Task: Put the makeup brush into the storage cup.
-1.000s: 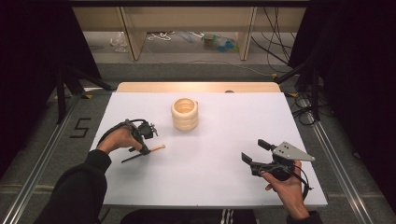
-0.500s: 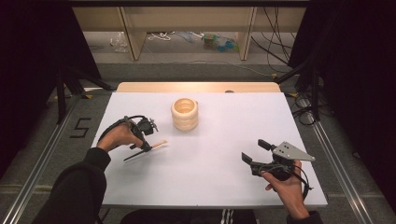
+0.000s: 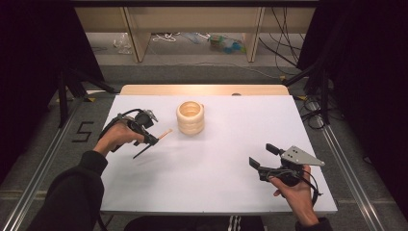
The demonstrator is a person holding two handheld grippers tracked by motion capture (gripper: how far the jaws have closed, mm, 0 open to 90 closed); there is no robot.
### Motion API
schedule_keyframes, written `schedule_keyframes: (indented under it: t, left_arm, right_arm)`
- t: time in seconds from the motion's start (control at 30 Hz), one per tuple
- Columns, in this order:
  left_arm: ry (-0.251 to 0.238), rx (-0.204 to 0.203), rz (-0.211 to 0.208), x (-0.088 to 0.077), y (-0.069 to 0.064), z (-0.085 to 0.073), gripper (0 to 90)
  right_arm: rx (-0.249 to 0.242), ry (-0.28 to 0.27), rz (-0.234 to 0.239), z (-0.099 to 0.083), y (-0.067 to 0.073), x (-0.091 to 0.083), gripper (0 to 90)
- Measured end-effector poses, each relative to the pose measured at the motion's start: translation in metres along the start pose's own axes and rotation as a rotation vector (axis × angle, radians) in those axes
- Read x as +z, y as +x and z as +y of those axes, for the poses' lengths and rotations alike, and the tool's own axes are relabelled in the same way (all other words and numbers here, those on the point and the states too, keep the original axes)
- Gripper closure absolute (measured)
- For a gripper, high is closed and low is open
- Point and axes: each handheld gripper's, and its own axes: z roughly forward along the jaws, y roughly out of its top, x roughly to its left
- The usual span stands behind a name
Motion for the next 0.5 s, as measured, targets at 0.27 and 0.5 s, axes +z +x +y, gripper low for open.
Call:
schedule_keyframes:
  t: [0.27, 0.5]
  left_arm:
    - [-0.153, -0.033, 0.043, -0.018, -0.001, 0.005, 83.6]
    - [-0.354, -0.099, 0.102, -0.030, -0.008, 0.009, 83.6]
  right_arm:
    - [-0.002, 0.013, -0.009, 0.001, 0.000, -0.002, 18.9]
    - [0.001, 0.000, -0.007, 0.000, 0.000, -0.001, 18.9]
